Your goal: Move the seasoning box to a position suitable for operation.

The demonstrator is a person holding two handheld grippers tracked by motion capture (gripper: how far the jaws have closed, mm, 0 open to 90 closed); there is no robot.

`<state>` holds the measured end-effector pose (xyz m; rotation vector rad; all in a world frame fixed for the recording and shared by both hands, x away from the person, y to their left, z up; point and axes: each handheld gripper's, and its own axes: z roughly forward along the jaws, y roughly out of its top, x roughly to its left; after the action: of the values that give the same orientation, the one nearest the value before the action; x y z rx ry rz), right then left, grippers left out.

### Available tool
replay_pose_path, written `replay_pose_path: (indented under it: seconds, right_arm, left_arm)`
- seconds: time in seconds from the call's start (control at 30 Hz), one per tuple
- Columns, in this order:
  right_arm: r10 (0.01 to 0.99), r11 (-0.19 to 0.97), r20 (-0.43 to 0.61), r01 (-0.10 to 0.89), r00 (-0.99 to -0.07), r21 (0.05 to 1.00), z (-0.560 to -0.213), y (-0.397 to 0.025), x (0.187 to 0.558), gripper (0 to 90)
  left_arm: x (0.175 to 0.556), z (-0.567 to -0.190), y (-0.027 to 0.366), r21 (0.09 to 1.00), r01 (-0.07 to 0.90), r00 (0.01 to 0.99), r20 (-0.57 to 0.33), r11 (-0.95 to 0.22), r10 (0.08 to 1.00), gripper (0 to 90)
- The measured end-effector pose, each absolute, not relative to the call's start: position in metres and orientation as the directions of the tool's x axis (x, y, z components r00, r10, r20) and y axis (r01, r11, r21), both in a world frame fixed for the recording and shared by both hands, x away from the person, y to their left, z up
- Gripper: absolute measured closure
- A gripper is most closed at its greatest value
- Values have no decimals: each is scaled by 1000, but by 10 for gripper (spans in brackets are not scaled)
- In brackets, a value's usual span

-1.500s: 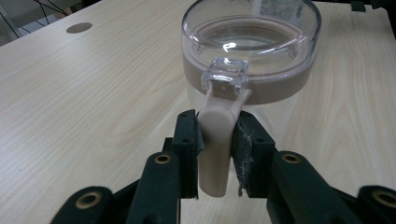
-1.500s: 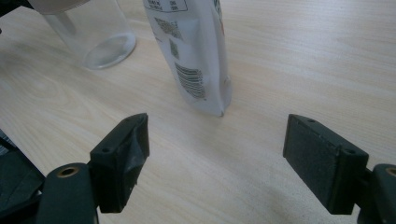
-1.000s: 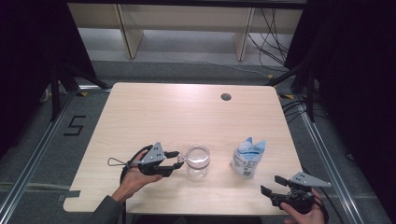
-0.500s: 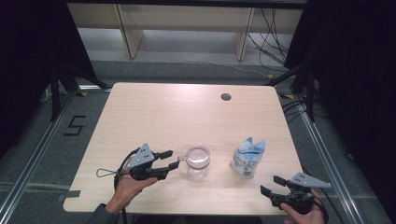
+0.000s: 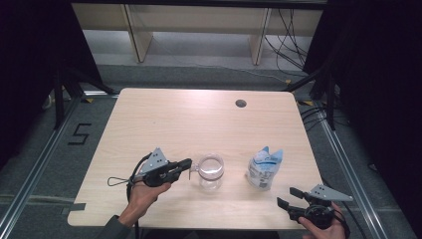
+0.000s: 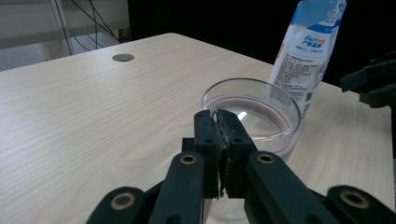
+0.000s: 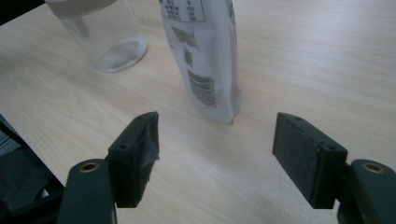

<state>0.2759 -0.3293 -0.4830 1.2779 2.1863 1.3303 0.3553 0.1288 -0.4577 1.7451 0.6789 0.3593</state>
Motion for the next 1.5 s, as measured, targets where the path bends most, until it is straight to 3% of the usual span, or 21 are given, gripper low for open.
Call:
replay_pose_path:
  seconds: [0.37,0.43,0.53,1.07,1.17,1.27,1.37,1.5]
  right_arm:
    - [797,162,222,554,-561,817,-480,-325,272,347]
    - [786,193,182,514,-590,836,-481,-325,274,349]
    - [783,164,227,543,-580,823,-479,-320,270,356]
    - [746,216,180,489,-641,845,-480,-307,270,370]
    - [739,193,220,512,-637,837,-481,-303,268,370]
    - [737,233,173,486,-653,843,-481,-303,270,371]
    - [743,208,217,526,-634,825,-480,-299,266,371]
    - [730,243,159,470,-664,848,-481,-298,269,371]
  left_arm:
    - [357,-458,126,950,253,783,-91,-182,615,873]
    - [358,-457,125,950,251,785,-87,-186,613,874]
    - [358,-457,125,951,249,787,-87,-185,611,875]
    - [360,-459,121,948,253,791,-86,-195,606,879]
    - [360,-459,121,946,255,787,-82,-201,612,878]
    - [360,-460,121,946,256,786,-83,-199,613,878]
    - [360,-460,121,946,256,785,-82,-200,614,878]
    - [360,-460,121,946,255,785,-83,-198,614,878]
